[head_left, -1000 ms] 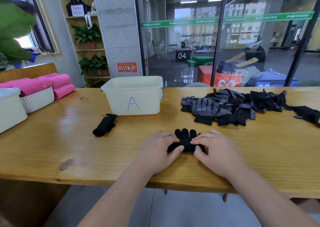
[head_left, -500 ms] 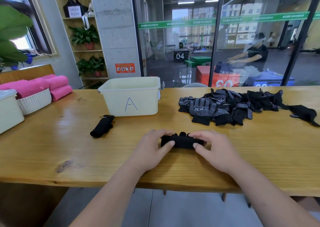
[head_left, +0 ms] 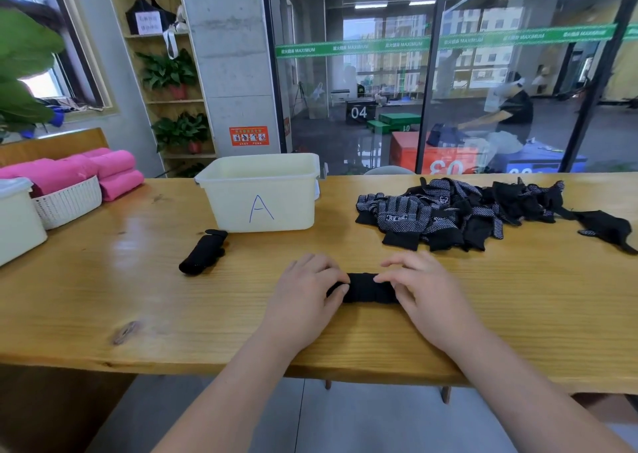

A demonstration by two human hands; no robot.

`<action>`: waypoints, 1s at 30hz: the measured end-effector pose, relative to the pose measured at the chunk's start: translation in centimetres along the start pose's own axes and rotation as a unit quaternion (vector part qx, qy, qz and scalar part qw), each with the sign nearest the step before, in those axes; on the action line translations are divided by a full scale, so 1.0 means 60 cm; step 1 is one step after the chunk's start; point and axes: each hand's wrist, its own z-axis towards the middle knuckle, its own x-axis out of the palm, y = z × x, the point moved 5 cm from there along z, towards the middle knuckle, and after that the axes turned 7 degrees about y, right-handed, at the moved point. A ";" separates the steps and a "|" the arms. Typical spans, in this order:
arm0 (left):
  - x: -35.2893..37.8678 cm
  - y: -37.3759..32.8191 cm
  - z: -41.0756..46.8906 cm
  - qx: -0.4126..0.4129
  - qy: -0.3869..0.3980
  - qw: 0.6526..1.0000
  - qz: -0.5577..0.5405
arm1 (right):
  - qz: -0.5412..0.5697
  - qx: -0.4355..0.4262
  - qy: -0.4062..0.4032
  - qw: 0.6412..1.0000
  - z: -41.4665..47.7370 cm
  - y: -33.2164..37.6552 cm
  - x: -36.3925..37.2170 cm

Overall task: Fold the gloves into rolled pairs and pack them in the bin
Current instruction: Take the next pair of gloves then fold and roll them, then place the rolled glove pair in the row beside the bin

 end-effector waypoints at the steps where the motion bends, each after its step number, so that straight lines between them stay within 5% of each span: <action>1: 0.003 0.001 0.000 -0.004 0.007 1.000 0.002 | -0.015 0.001 0.012 1.000 0.001 0.003 0.002; 9: 0.017 0.004 0.001 -0.044 0.070 0.996 0.017 | 0.002 0.064 0.084 0.994 0.002 -0.003 0.013; 16: -0.002 0.016 0.001 -0.090 0.020 0.996 -0.004 | 0.067 0.021 0.098 0.993 -0.004 0.016 0.001; 24: -0.026 0.019 0.001 -0.128 -0.001 0.990 -0.054 | -0.047 -0.022 0.281 0.958 0.027 0.029 0.053; 30: -0.063 0.072 -0.019 -0.178 -0.012 0.982 -0.065 | -0.057 0.001 0.280 0.958 0.071 0.065 0.088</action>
